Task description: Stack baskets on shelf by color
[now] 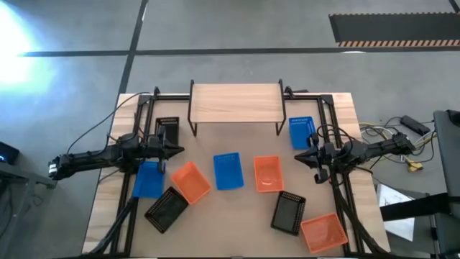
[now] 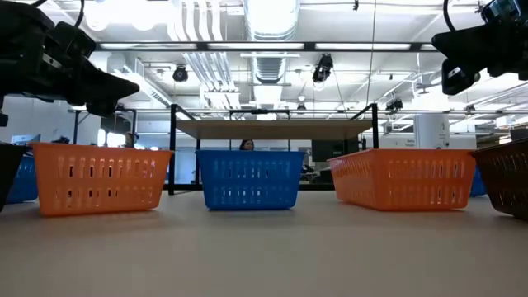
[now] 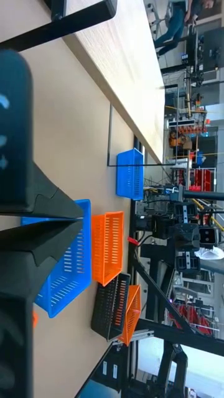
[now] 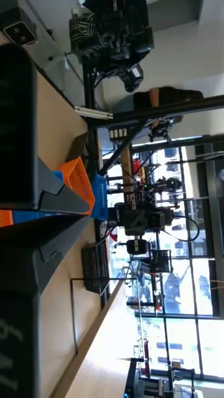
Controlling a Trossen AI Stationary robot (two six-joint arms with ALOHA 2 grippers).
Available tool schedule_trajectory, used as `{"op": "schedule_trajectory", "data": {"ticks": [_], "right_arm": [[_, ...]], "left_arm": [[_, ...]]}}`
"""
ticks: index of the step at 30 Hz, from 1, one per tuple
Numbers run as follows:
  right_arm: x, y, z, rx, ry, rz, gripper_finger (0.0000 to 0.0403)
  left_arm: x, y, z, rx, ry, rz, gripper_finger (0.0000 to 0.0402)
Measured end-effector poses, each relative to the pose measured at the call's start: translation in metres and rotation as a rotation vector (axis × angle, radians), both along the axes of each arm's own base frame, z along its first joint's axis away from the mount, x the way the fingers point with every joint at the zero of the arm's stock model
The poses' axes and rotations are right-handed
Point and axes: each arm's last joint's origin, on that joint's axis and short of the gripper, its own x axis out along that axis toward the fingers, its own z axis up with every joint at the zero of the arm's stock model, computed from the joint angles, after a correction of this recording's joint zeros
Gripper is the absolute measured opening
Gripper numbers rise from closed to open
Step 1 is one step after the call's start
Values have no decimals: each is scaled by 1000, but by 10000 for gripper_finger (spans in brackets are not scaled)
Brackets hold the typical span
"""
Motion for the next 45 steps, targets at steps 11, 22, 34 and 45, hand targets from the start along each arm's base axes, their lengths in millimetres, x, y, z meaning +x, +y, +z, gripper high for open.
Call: {"op": "schedule_trajectory", "data": {"ticks": [11, 22, 34, 45], "right_arm": [[0, 0, 0, 0, 0, 0, 9], [-1, 1, 4, 194, -24, 74, 9], [23, 13, -13, 227, 269, 228, 9], [95, 31, 27, -154, 507, 206, 24]], "left_arm": [[0, 0, 0, 0, -1, 0, 0], [0, 0, 0, 0, 0, 0, 0], [0, 0, 0, 0, -1, 0, 0], [0, 0, 0, 0, 0, 0, 0]]}}
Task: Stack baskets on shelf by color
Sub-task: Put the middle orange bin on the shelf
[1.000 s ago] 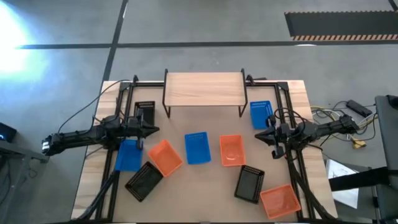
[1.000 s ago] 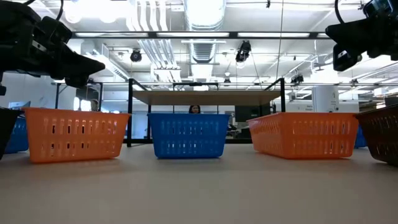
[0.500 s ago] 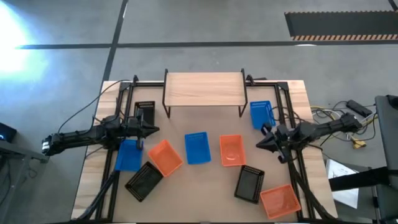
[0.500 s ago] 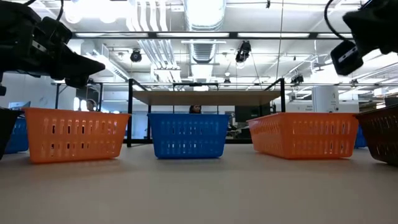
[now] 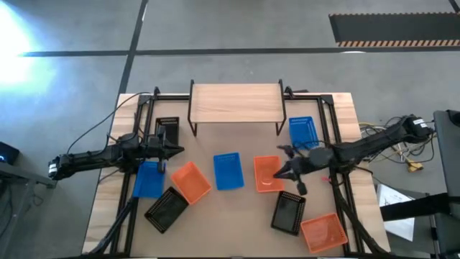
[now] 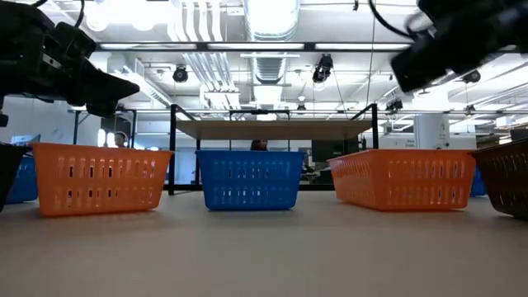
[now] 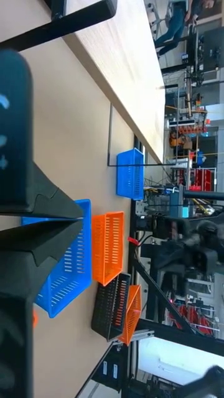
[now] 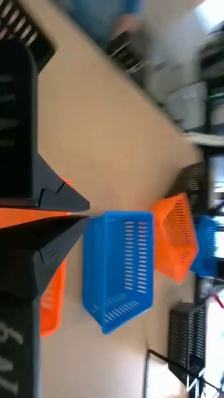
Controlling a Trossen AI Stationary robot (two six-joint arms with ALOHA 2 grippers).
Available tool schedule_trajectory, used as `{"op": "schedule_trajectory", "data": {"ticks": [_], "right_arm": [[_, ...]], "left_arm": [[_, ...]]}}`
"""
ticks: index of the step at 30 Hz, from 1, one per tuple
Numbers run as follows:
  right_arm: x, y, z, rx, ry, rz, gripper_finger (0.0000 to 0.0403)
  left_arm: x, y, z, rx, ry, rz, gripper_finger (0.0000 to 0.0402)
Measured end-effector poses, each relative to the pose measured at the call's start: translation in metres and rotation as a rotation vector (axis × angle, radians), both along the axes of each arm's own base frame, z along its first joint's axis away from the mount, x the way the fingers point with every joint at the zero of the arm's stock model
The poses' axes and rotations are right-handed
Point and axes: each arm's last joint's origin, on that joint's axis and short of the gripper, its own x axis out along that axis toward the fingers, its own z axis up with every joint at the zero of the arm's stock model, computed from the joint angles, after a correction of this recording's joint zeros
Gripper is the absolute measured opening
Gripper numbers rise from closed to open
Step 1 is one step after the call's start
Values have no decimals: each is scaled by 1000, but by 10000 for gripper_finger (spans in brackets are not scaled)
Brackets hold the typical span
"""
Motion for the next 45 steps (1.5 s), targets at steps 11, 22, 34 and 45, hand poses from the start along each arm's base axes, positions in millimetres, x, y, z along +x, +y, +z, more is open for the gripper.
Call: {"op": "schedule_trajectory", "data": {"ticks": [11, 22, 34, 45], "right_arm": [[78, 20, 61, -141, 520, -14, 170], [117, 41, 10, -107, 887, -89, 222], [137, 55, -10, -14, 971, -227, 165], [135, 56, -14, -8, 1000, -261, 86]], "left_arm": [[0, 0, 0, 0, -1, 0, 0], [0, 0, 0, 0, 0, 0, 0], [0, 0, 0, 0, 0, 0, 0], [0, 0, 0, 0, -1, 0, 0]]}}
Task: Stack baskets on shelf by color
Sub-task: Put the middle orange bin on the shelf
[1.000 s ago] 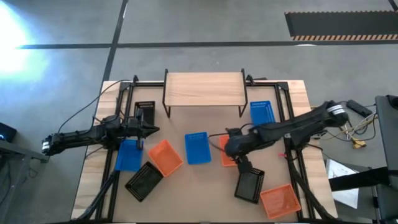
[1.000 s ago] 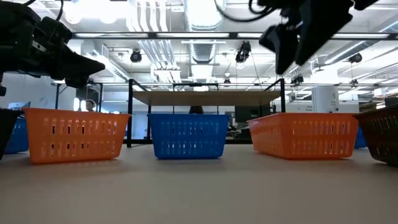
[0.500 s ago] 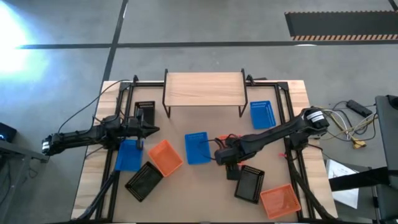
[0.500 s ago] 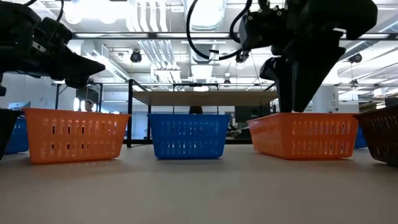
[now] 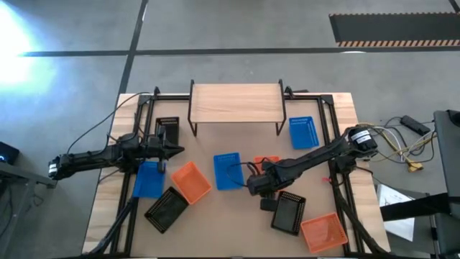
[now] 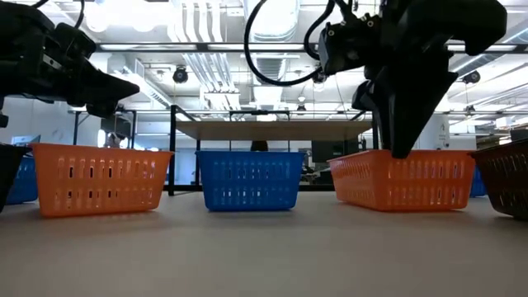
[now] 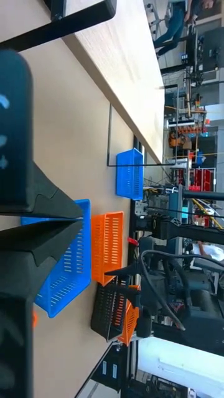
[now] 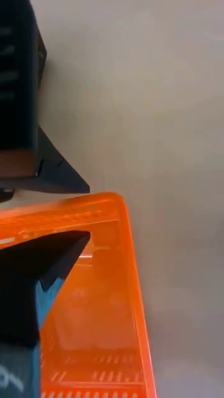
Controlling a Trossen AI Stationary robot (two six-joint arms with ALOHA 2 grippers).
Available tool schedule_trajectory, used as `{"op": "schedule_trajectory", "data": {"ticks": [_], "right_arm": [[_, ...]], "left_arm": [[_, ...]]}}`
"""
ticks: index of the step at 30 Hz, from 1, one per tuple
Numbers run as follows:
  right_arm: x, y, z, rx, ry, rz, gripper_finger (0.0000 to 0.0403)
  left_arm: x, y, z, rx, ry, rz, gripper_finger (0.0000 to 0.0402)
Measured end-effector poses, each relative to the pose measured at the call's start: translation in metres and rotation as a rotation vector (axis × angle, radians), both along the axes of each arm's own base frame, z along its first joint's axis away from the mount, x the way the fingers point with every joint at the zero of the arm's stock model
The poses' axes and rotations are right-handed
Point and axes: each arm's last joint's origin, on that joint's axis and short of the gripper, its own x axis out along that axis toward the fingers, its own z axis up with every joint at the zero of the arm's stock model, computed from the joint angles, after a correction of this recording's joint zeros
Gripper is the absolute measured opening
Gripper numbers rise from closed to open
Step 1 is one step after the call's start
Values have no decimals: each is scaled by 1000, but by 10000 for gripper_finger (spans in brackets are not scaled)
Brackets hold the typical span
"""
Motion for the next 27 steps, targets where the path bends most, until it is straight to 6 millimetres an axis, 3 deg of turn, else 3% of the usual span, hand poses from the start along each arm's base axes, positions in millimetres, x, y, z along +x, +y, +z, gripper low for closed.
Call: {"op": "schedule_trajectory", "data": {"ticks": [9, 13, 16, 21, 24, 27], "right_arm": [[-5, -2, -9, -34, 23, 8, 24], [-4, -3, 0, -74, -2, 14, 12], [-1, -3, 26, -82, -65, 3, 11], [-1, -9, 86, -203, -197, -6, 9], [3, -26, 126, -266, -307, -1, 9], [8, -52, 154, -349, -357, 28, 9]], "left_arm": [[0, 0, 0, 0, 0, 0, 0], [0, 0, 0, 0, 1, 0, 0], [0, 0, 0, 0, -1, 0, 0], [0, 0, 0, 0, 1, 0, 0], [0, 0, 0, 0, -1, 0, 0], [0, 0, 0, 0, 1, 0, 0]]}}
